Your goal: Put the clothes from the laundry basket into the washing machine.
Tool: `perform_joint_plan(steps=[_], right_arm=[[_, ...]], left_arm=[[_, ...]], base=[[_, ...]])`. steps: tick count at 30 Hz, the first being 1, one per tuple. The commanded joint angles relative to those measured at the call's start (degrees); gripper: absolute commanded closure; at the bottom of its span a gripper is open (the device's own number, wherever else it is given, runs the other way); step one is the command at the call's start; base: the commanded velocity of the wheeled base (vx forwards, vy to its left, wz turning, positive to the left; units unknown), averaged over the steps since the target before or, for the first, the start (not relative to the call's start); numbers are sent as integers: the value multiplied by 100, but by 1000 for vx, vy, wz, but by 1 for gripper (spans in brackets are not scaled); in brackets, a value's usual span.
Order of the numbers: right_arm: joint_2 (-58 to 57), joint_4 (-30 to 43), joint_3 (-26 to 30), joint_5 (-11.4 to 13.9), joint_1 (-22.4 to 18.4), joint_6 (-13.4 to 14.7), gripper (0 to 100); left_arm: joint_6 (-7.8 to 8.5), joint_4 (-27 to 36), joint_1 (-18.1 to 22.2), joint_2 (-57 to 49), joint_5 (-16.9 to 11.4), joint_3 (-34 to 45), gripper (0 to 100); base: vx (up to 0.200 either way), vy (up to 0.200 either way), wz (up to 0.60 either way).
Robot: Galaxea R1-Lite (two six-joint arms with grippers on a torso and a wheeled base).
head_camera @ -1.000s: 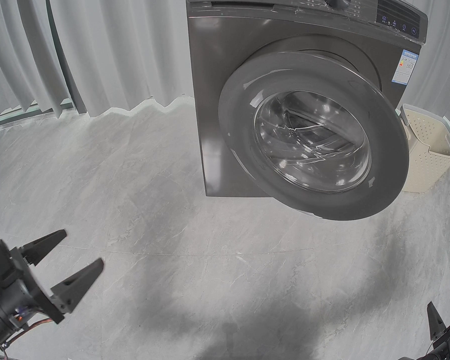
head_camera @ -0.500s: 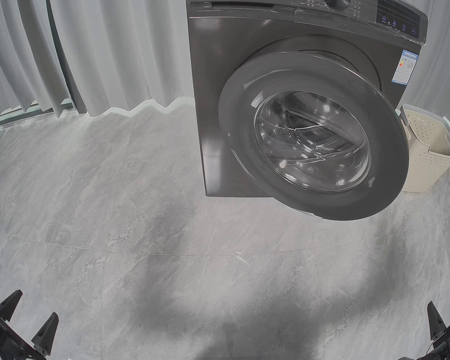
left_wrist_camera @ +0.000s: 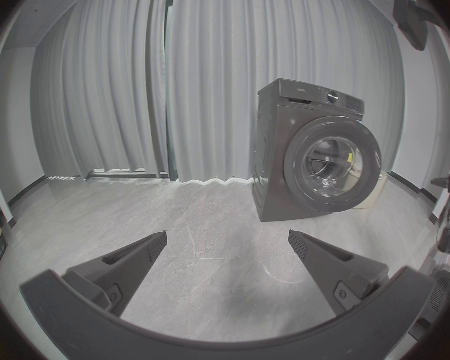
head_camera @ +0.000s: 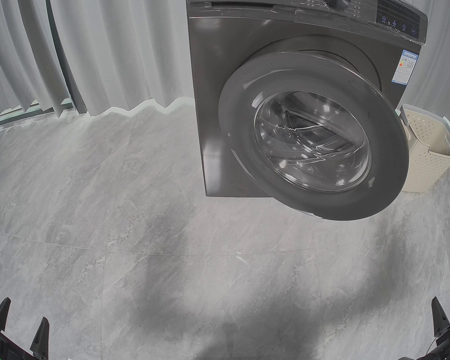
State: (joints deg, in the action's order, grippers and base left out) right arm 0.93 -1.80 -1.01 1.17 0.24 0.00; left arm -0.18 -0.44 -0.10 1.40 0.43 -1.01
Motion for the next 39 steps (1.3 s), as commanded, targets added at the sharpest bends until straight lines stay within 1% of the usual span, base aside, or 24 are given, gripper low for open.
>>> perform_joint_plan(steps=[1, 2, 5, 7, 8, 10, 11, 14, 15, 16, 17, 20, 25, 26, 30, 32, 33, 34, 36, 37, 39], right_arm=[[-84, -435, -558, -20, 28, 9, 0], [-22, -329, -655, -29, 28, 9, 0], [162, 286, -707, 50, 64, -9, 0], [435, 602, -707, 199, 134, -9, 0], [584, 637, -716, 305, 178, -9, 0], [892, 620, -734, 419, 213, -9, 0], [971, 611, -743, 428, 213, -9, 0], [1542, 523, -857, 560, 222, -62, 0], [1744, 453, -883, 648, 231, -88, 0], [1744, 453, -883, 648, 231, -88, 0], [2113, 321, -971, 832, 222, -132, 0], [2641, 93, -1015, 1069, 222, -141, 0], [3441, -549, -1033, 1105, 222, -114, 0], [3801, -936, -1068, 1149, 231, -88, 0], [4530, -1648, -1103, 1298, 257, -79, 0], [4917, -1982, -1120, 1562, 485, 35, 0], [5067, -2131, -1120, 1667, 608, 149, 0], [5198, -2272, -1129, 1720, 714, 316, 0], [5339, -2491, -1138, 1737, 855, 562, 0], [5383, -2588, -1129, 1755, 942, 642, 0], [5462, -2658, -1120, 1755, 1109, 694, 0]], left_arm=[[89, 53, 10, -140, -131, 92, 0], [62, 53, 10, -140, -131, 92, 0], [71, 44, 19, -140, -131, 92, 0], [106, 35, 19, -140, -122, 92, 0], [106, 35, 19, -140, -122, 92, 0], [97, 44, 19, -140, -122, 92, 0], [97, 44, 19, -140, -122, 92, 0], [97, 44, 19, -140, -122, 92, 0], [97, 44, 19, -140, -122, 92, 0], [97, 44, 19, -140, -122, 92, 0], [89, 44, 19, -140, -122, 92, 0], [71, 44, 10, -140, -122, 92, 0], [71, 44, 10, -140, -131, 92, 0], [97, 53, 10, -140, -131, 92, 0], [89, 44, 19, -140, -131, 92, 0], [89, 53, 10, -140, -131, 92, 0], [80, 53, 10, -140, -131, 92, 0], [80, 53, 10, -140, -131, 92, 0], [80, 44, 19, -140, -139, 92, 0], [71, 44, 19, -140, -139, 92, 0], [71, 44, 10, -140, -139, 92, 0]], base=[[0, 0, 0], [0, 0, 0], [0, -67, 0], [0, -200, 0], [0, -200, 0], [0, -200, 0], [0, -200, 0], [0, -200, 0], [0, -200, 0], [0, -200, 0], [0, -200, 0], [0, -200, 0], [0, -200, 0], [0, 0, 0], [0, 0, 0], [0, 0, 0], [0, 0, 0], [0, 0, 0], [0, 0, 0], [0, 0, 0], [200, 0, 0]])
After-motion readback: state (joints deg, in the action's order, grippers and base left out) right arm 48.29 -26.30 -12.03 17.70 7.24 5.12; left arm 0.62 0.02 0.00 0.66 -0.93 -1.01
